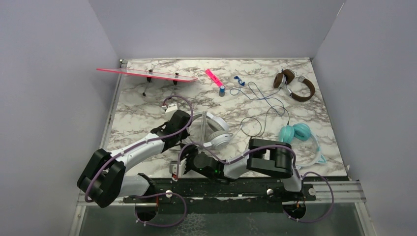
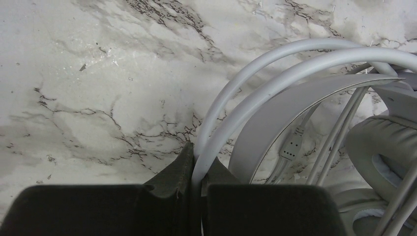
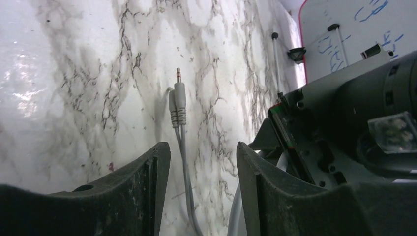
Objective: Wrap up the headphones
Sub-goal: Wrap the headphones cable around the headphones.
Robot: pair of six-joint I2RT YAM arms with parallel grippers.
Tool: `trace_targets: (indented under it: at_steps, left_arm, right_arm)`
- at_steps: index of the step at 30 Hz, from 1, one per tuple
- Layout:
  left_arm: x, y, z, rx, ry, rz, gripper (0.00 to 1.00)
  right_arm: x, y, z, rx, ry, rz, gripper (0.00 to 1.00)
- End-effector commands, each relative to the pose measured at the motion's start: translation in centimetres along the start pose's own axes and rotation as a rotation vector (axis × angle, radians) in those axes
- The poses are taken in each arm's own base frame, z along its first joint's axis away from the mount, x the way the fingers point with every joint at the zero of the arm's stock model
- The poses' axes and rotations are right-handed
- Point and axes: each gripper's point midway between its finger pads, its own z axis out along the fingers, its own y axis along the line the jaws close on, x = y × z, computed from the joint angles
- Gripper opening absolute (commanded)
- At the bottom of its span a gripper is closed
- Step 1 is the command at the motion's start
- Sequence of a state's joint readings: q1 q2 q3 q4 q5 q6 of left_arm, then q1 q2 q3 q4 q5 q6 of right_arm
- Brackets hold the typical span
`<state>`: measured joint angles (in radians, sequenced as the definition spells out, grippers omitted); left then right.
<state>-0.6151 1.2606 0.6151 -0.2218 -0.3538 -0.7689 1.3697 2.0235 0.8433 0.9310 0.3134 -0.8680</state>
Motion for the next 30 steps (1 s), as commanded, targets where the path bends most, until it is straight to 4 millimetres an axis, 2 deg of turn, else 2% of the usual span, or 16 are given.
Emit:
trace_targets:
  at_steps: [1,4,11,13,17,18,19,20,23,30]
  left_arm:
    - [-2.4,-2.7,-1.3,0.106,-0.054,-0.058,0.00]
    - [-2.3,-2.5,-1.4,0.105,-0.057,-0.064,0.00]
    - [-2.1,-2.6,-1.5,0.115,-0.054,-0.072,0.00]
    - [-2.3,-2.5,-1.6,0.112,-0.059,-0.072,0.00]
    - [-2.5,-2.3,-1.8,0.108,-0.072,-0.079,0.00]
    - [-2.5,-2.2,-1.8,0.104,-0.073,-0.079,0.00]
    - [-2.6,-2.2,-1.8,0.101,-0.074,-0.078,0.00]
    - [-2.6,-2.2,-1.8,0.097,-0.074,-0.078,0.00]
    - [-2.9,-2.2,-1.7,0.091,-0.077,-0.072,0.00]
    - [-2.9,-2.7,-1.4,0.099,-0.068,-0.088,0.00]
  right_arm:
    - [0.2,-2.1,1.2,0.133,0.030,-0.068,0.57]
    - [0.8,-1.7,1.6,0.138,0.051,-0.118,0.56]
    - [2.3,1.3,2.7,0.047,0.078,-0.178,0.53]
    - [2.8,1.9,3.0,0.035,0.097,-0.174,0.45]
    - [2.7,1.2,3.2,0.084,0.099,-0.151,0.13]
    - [2.3,0.8,2.9,0.102,0.078,-0.139,0.04]
    - [1.6,0.4,2.4,0.104,0.050,-0.115,0.01]
    - [0.9,0.4,1.7,0.080,0.016,-0.076,0.00]
    - [-1.6,1.8,-0.8,-0.106,-0.076,0.089,0.00]
    - [-7.2,1.2,-5.3,-0.271,-0.257,0.403,0.00]
